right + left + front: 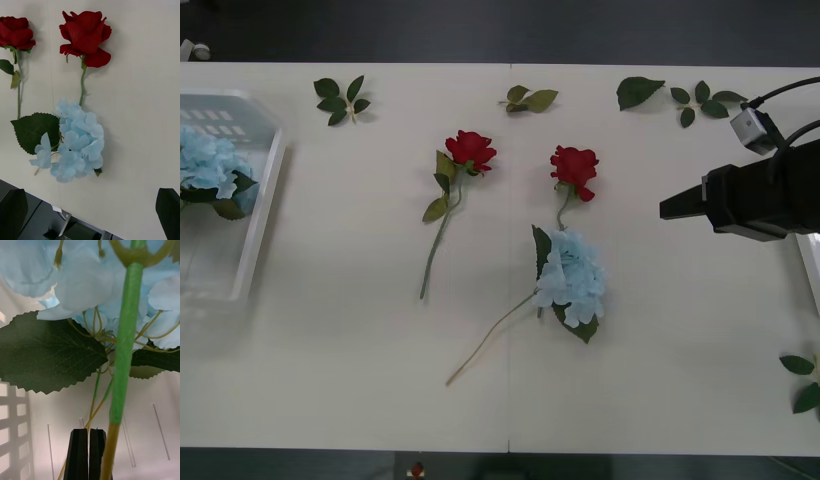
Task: Put the red flowers into the right box and the blue flowers into the left box
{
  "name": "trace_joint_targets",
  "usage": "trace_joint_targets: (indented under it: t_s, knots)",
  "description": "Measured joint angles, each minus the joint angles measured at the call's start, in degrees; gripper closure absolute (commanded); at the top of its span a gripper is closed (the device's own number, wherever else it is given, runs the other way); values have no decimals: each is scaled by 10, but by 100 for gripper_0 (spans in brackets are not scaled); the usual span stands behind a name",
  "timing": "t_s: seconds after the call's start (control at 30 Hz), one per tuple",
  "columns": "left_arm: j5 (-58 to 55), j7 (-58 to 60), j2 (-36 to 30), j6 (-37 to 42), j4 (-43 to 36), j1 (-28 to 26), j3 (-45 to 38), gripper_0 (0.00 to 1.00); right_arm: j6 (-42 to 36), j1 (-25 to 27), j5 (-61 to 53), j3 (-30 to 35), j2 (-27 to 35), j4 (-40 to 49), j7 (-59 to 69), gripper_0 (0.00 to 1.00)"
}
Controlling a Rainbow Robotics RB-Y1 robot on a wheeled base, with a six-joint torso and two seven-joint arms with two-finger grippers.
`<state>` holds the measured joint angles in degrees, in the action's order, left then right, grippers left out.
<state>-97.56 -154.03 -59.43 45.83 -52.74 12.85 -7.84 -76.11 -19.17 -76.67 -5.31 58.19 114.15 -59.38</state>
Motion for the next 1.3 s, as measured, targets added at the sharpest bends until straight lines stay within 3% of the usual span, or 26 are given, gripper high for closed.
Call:
trace_joint_targets:
  t_s: [0.17, 0.2, 0.3, 0.33, 0.6, 0.93, 1.1, 1.3]
  knots:
    - [9, 0, 23, -29, 9, 0, 1, 96, -3, -46, 47, -46, -1, 0, 62, 0]
    - [9, 0, 27, -29, 12, 0, 1, 81, -3, -52, 58, -51, -2, 0, 74, 0]
    - [9, 0, 31, -29, 16, 0, 1, 10, -17, -66, 88, -61, -14, 0, 96, 0]
    - [9, 0, 31, -29, 16, 0, 1, 0, -27, -71, 97, -63, -21, 0, 96, 0]
    - [-6, 0, 30, 4, 16, 0, 0, 0, -82, -132, 168, -107, -83, -36, 99, 0]
    - [-8, 0, 28, 219, 10, 0, -118, 0, -83, -199, 289, -159, -188, -144, 130, 0]
    - [-20, 0, 21, 285, -49, -1, -129, 0, -81, -207, 332, -159, -237, -195, 130, 0]
    - [-53, 0, 20, 290, -160, 0, -92, 0, -51, -237, 367, -201, -259, -259, 130, 0]
